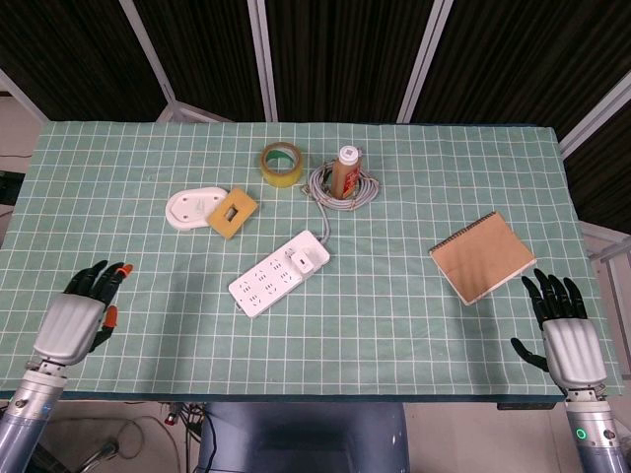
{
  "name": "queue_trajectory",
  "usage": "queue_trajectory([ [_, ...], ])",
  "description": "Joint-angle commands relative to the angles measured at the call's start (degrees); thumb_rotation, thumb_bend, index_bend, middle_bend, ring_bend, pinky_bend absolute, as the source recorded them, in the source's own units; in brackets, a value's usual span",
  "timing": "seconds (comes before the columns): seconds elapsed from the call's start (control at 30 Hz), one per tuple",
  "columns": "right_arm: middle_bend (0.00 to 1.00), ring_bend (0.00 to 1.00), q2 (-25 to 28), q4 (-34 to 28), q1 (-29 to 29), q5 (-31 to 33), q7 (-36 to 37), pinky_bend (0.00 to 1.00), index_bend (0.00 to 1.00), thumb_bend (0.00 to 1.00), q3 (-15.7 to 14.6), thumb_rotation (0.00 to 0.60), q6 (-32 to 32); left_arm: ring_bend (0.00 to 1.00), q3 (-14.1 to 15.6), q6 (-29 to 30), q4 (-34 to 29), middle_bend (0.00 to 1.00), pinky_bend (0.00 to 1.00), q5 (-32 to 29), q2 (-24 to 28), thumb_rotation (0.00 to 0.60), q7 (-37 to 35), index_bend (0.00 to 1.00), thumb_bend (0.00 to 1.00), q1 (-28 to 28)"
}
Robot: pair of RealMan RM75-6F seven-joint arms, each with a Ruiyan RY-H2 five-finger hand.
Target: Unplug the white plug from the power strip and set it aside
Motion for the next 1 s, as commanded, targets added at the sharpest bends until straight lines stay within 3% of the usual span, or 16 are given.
queue_trajectory([
  [0.03,0.0,0.0,-0.02,0.16,0.12,0.2,0.26,0.0,0.0,0.28,0.05,0.6,-0.26,0.1,-0.25,-5.24,-3.1,0.15,0.21,0.35,-1.42,0.6,3.4,0.13,0.67,-3.74],
  [0.37,0.0,0.0,0.11,0.68,0.58,0.84,1.93,0.01,0.0,0.28,-0.19,0.6,-1.92,0.1,-1.57,-14.23,-5.1,0.18,0.22,-4.16,-8.18,0.6,11.06,0.17,0.67,-9.75],
  [1.0,0.0,0.0,-0.45,2.06,1.63,2.04,4.56,0.01,0.0,0.28,-0.2,0.6,-4.52,0.11,-3.24,-18.63,-2.08,0.2,0.21,-14.32,-17.49,0.6,22.0,0.25,0.67,-15.24],
])
